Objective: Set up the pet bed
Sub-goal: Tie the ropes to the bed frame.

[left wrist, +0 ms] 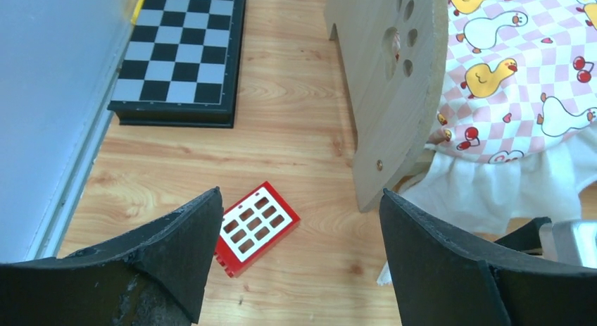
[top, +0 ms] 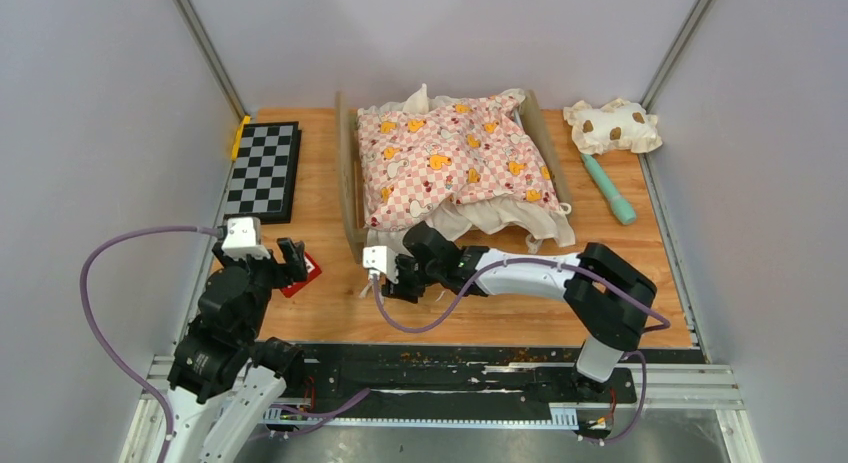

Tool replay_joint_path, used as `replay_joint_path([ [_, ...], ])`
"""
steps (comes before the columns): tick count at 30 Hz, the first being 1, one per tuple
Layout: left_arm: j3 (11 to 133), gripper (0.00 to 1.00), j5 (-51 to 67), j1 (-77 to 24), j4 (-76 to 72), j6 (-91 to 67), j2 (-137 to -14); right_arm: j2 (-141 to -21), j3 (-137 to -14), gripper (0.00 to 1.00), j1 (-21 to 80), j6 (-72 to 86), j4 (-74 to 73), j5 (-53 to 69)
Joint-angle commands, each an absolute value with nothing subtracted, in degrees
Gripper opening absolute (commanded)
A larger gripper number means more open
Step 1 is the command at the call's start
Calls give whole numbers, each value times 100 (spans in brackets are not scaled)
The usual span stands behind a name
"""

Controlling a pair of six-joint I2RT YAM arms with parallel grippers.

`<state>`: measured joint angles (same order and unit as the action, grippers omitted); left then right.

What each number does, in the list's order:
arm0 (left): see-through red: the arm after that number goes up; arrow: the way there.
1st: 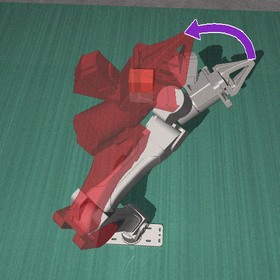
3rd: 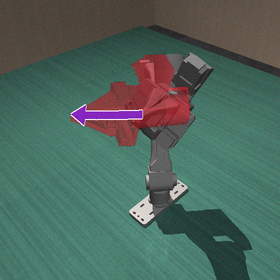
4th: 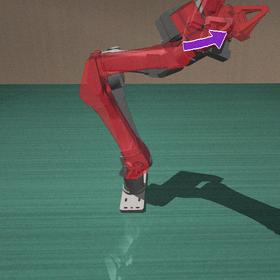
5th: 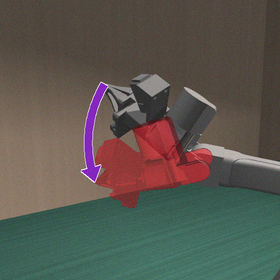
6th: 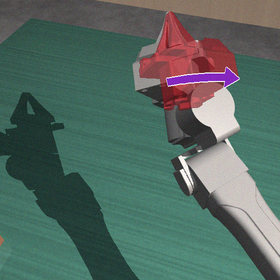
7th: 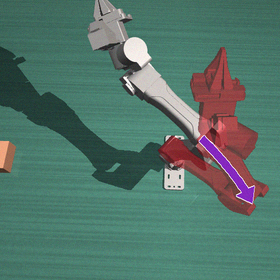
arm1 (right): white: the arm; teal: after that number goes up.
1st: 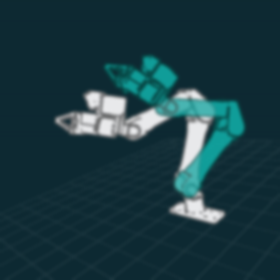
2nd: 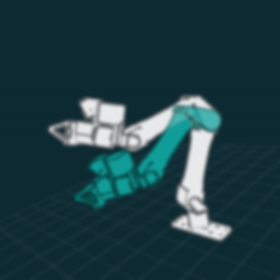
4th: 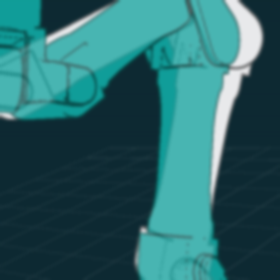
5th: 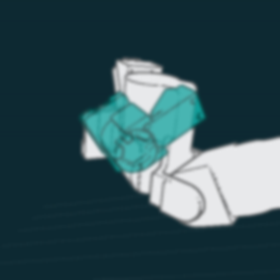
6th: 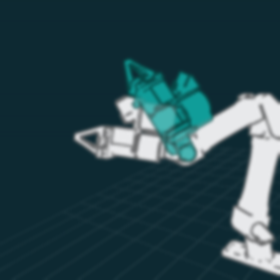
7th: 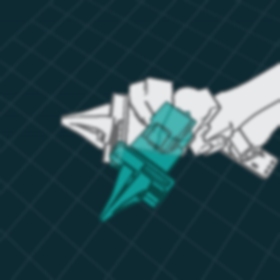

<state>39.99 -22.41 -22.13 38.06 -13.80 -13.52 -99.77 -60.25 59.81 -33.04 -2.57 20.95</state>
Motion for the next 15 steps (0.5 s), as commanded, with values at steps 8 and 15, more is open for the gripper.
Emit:
replay_joint_path([
  [8,4096,78,-899,-2188,3859,-3294,-1803,-8329,-4854,47,5959,-249,917,893],
  [15,2988,71,-188,-2189,3080,-4021,-1729,-7741,-4567,52,5947,-145,827,519],
])
